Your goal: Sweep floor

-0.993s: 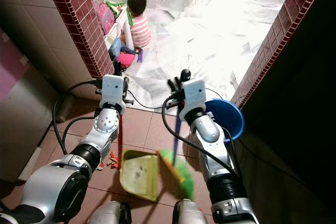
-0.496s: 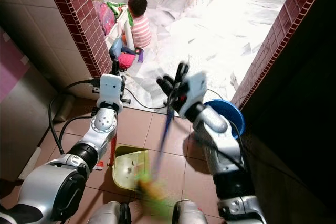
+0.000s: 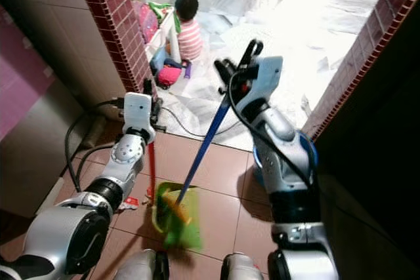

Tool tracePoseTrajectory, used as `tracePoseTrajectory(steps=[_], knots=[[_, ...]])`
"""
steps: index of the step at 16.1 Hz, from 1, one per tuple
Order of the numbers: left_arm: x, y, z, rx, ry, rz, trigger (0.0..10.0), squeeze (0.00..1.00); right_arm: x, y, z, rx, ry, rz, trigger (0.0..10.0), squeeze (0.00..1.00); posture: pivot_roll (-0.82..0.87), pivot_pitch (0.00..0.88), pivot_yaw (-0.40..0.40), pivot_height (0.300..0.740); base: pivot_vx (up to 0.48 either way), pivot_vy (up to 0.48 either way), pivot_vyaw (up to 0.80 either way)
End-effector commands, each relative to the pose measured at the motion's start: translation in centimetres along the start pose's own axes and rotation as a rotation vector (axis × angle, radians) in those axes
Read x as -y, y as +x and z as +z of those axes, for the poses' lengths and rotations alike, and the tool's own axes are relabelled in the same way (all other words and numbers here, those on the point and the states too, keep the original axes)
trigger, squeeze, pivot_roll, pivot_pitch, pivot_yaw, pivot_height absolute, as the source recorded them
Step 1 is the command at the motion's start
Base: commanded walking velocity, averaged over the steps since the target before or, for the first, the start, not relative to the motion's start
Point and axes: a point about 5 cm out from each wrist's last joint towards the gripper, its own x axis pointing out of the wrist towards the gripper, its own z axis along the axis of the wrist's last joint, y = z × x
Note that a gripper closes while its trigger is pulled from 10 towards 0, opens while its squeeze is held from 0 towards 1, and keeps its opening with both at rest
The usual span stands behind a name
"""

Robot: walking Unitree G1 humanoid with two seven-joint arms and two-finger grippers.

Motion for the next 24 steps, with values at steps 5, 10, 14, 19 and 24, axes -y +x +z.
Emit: tracePoseTrajectory(steps=[5,10,14,19,24], knots=[[1.3,-0.3,-1.3,-0.099,-0.067,-0.067,10.0,0.0,0.9,0.8,4.0,0.165,-0.122,-0.055,10.0,0.0,-0.16,0.066,0.059,0.74,0.0,0.0,0.0],[1.7,-0.3,-1.3,-0.108,-0.083,-0.112,10.0,0.0,1.7,0.4,2.9,0.115,-0.371,-0.111,10.0,0.0,-0.16,0.067,0.059,0.74,0.0,0.0,0.0],[2.3,-0.4,-1.2,-0.101,-0.134,-0.175,10.0,0.0,2.2,-0.7,0.4,0.041,-0.411,-0.156,10.0,0.0,-0.16,0.074,0.059,0.74,0.0,0.0,0.0],[3.4,-0.5,-0.8,-0.061,-0.154,-0.287,10.0,0.0,2.6,-2.0,-3.3,-0.109,-0.448,-0.197,10.0,0.0,-0.17,0.077,0.061,0.74,0.0,0.0,0.0],[2.0,0.3,1.5,0.08,-0.167,-0.265,10.0,0.0,2.4,-2.5,-4.3,-0.135,-0.438,-0.234,10.0,0.0,-0.17,0.081,0.065,0.74,0.0,0.0,0.0]])
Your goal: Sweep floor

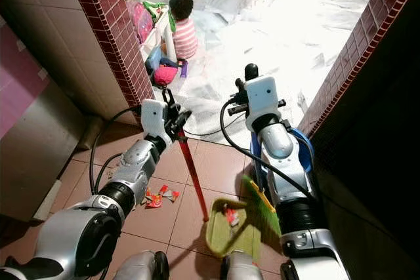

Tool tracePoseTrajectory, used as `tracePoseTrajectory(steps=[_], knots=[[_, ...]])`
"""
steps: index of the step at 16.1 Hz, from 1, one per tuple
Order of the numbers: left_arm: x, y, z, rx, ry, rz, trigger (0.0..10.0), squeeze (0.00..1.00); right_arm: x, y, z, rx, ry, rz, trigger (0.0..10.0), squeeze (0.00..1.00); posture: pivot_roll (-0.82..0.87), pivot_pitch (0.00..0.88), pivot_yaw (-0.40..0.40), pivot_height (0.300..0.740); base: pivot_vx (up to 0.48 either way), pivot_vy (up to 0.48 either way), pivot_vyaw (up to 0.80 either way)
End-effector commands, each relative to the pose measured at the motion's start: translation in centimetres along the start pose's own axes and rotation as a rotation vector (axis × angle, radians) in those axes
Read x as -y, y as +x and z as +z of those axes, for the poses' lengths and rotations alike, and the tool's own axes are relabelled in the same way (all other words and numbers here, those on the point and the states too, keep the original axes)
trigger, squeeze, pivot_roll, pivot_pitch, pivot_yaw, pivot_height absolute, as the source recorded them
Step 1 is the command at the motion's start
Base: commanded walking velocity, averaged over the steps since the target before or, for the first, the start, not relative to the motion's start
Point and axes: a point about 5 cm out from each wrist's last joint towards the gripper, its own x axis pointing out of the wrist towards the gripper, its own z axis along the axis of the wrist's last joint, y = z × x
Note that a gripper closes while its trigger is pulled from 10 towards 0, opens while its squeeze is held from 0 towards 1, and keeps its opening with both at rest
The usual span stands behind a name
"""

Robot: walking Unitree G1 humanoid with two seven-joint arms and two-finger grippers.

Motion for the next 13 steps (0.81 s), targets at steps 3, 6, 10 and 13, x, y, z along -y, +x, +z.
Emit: tracePoseTrajectory(steps=[3,6,10,13], knots=[[-1.8,0.1,2.4,0.115,0.094,0.104,10.0,0.0,1.1,-0.5,-0.2,-0.007,0.084,-0.225,10.0,0.0,-0.14,0.078,0.062,0.74,0.0,0.0,0.0],[-3.2,-0.8,2.9,0.177,0.177,0.215,10.0,0.0,-0.9,-1.4,-0.4,-0.004,0.164,-0.254,10.0,0.0,-0.11,0.058,0.064,0.74,0.0,0.0,0.0],[-2.9,-0.6,3.9,0.227,0.117,0.195,10.0,0.0,-1.9,-0.2,-0.1,-0.015,0.231,-0.253,10.0,0.0,-0.11,0.044,0.074,0.74,0.0,0.0,-0.58],[-2.7,-0.3,4.0,0.205,0.126,0.172,10.0,0.0,-1.5,0.6,0.3,-0.005,0.225,-0.26,10.0,0.0,-0.11,0.038,0.075,0.74,0.0,0.0,-0.8]])
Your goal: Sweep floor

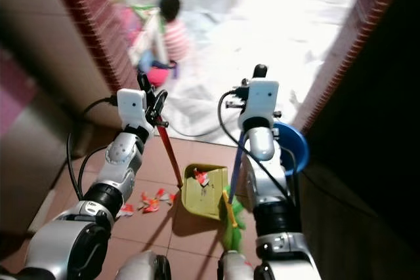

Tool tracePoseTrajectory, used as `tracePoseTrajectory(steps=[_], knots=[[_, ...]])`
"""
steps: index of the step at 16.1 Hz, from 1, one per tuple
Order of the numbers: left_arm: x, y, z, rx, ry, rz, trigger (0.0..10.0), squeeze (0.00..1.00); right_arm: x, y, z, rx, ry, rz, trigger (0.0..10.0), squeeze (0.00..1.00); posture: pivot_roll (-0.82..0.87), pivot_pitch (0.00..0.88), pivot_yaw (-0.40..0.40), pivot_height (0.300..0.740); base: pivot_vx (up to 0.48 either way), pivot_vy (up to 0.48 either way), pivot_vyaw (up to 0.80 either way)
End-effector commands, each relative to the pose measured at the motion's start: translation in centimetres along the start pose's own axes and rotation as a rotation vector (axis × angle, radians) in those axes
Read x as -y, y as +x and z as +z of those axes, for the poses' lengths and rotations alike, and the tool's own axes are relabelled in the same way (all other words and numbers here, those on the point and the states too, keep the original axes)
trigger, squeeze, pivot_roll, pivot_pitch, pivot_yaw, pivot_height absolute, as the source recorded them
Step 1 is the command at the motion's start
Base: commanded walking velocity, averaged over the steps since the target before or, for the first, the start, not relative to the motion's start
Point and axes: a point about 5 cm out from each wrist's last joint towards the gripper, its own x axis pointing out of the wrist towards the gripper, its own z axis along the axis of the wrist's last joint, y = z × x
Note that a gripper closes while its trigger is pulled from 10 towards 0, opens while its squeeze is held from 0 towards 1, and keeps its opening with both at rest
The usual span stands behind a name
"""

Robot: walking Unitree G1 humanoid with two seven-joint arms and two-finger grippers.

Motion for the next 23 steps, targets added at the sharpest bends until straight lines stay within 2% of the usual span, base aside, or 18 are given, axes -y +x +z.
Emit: tracePoseTrajectory(steps=[1,7,10,13,16,23], knots=[[0.0,0.8,1.5,0.05,-0.002,-0.005,10.0,0.0,-0.1,0.3,0.5,0.018,0.013,-0.001,10.0,0.0,-0.11,0.037,0.075,0.74,0.0,0.0,-0.8],[1.4,0.3,0.9,0.022,-0.068,-0.04,10.0,0.0,-0.5,-0.6,-0.5,-0.016,0.014,0.012,10.0,0.0,-0.11,0.053,0.074,0.74,0.0,0.0,-0.8],[2.3,0.2,0.3,-0.017,-0.114,-0.081,10.0,0.0,-0.4,-0.3,-0.8,-0.046,0.032,-0.012,10.0,0.0,-0.12,0.055,0.073,0.74,0.0,0.0,-0.8],[3.4,0.0,0.4,-0.012,-0.134,-0.112,10.0,0.0,-0.4,0.1,-0.4,-0.037,0.028,-0.013,10.0,0.0,-0.12,0.054,0.068,0.74,0.0,0.0,-0.8],[3.9,0.0,0.5,-0.015,-0.143,-0.125,10.0,0.0,-0.4,0.1,-0.5,-0.042,0.025,-0.012,10.0,0.0,-0.12,0.068,0.062,0.74,0.0,0.0,-0.8],[4.1,-0.4,0.2,-0.025,-0.14,-0.144,10.0,0.0,-0.1,0.0,-1.0,-0.055,0.016,-0.018,10.0,0.0,-0.12,0.041,0.062,0.74,0.0,0.283,-0.8]])
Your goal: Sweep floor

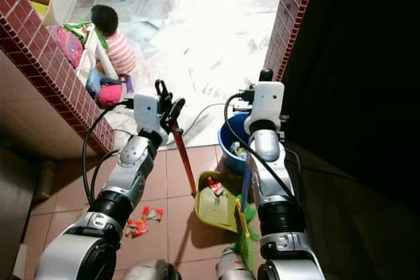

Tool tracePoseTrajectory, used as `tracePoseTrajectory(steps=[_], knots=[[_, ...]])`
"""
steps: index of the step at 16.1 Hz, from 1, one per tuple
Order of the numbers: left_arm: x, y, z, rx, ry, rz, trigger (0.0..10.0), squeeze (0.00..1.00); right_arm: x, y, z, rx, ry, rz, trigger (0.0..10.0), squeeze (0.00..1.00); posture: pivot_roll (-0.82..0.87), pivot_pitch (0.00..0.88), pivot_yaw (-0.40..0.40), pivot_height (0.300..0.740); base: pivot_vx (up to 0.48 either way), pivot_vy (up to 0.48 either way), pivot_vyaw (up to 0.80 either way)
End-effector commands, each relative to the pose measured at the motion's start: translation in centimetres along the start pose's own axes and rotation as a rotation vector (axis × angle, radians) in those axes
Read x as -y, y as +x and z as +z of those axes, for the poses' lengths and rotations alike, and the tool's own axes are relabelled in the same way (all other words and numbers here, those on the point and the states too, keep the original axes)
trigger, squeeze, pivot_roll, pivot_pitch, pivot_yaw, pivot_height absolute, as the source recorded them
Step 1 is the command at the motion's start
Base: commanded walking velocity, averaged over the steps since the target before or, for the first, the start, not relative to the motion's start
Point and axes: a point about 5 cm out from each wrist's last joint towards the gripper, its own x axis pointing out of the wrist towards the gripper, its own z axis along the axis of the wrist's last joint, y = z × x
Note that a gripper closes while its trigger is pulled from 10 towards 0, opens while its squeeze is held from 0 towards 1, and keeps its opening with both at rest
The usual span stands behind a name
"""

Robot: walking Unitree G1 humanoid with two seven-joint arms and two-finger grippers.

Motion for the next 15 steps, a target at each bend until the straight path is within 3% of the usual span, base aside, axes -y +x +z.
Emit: tracePoseTrajectory(steps=[1,7,12,15], knots=[[1.1,0.4,0.9,0.048,-0.05,-0.038,10.0,0.0,-0.5,0.0,0.0,0.0,0.062,0.007,10.0,0.0,-0.11,0.028,0.058,0.74,0.0,0.292,-0.8],[0.7,-1.0,0.4,0.054,-0.038,-0.014,10.0,0.0,-1.4,0.2,-0.9,-0.027,0.052,0.059,10.0,0.0,-0.06,0.0,0.032,0.74,0.0,0.094,-0.74],[0.3,-2.1,0.7,0.073,-0.016,-0.008,10.0,0.0,-1.1,0.4,-1.3,-0.021,0.043,0.056,10.0,0.0,-0.06,0.0,0.06,0.74,0.0,0.0,0.0],[-1.2,-3.7,0.1,0.069,0.023,0.063,10.0,0.0,-1.4,-0.8,-2.7,-0.049,0.012,0.141,10.0,0.0,-0.07,0.0,0.063,0.74,0.0,0.0,0.0]])
